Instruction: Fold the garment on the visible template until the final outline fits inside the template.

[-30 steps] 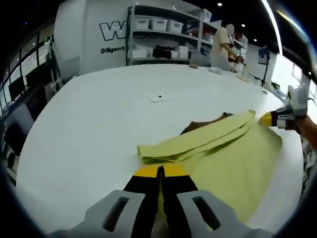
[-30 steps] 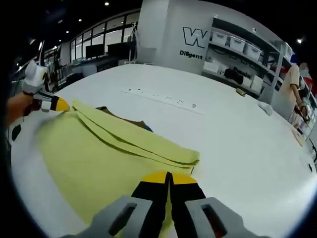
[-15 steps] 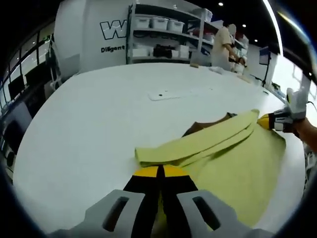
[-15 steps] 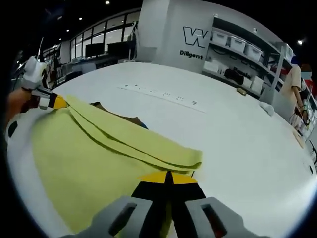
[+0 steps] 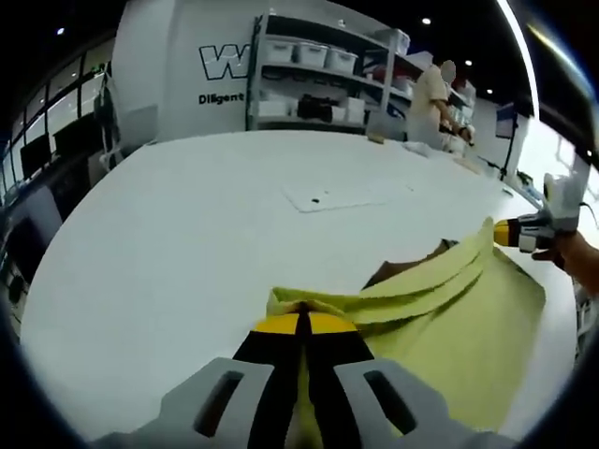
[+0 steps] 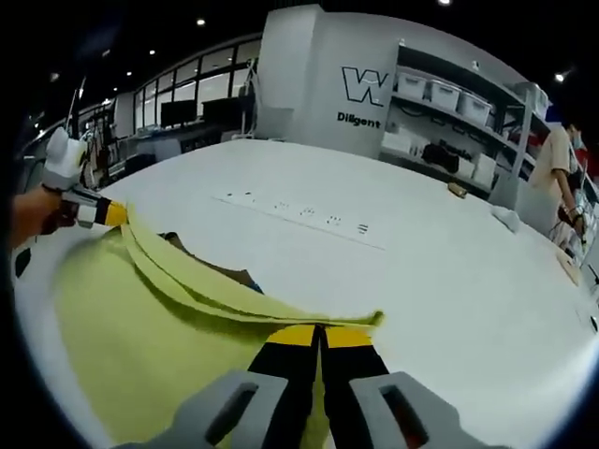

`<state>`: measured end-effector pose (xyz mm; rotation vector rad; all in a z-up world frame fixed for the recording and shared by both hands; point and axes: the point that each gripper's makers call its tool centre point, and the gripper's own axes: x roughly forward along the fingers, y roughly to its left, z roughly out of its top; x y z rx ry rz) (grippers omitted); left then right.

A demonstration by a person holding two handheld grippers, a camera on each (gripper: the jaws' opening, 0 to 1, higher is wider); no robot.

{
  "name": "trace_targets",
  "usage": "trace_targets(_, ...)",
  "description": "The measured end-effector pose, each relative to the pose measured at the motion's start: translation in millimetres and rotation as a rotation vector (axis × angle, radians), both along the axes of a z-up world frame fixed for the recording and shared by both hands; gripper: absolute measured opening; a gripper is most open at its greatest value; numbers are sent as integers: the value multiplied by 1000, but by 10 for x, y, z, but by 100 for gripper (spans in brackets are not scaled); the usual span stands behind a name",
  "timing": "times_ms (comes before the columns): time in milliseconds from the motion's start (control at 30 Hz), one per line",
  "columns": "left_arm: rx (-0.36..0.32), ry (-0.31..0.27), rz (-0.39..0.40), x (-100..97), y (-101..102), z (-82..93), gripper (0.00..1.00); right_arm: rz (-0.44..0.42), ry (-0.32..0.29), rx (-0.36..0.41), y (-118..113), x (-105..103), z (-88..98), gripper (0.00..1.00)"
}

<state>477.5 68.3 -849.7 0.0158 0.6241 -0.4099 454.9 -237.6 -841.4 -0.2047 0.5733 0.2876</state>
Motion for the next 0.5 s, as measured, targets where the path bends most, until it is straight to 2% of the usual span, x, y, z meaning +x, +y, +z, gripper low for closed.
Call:
trace_targets(200, 5, -4, 12, 114, 12, 5, 0, -16, -3, 0, -63, 117, -31, 0)
trace_targets(500, 41, 16, -3, 77, 6, -116, 0, -20, 39, -9, -110, 49, -179, 0)
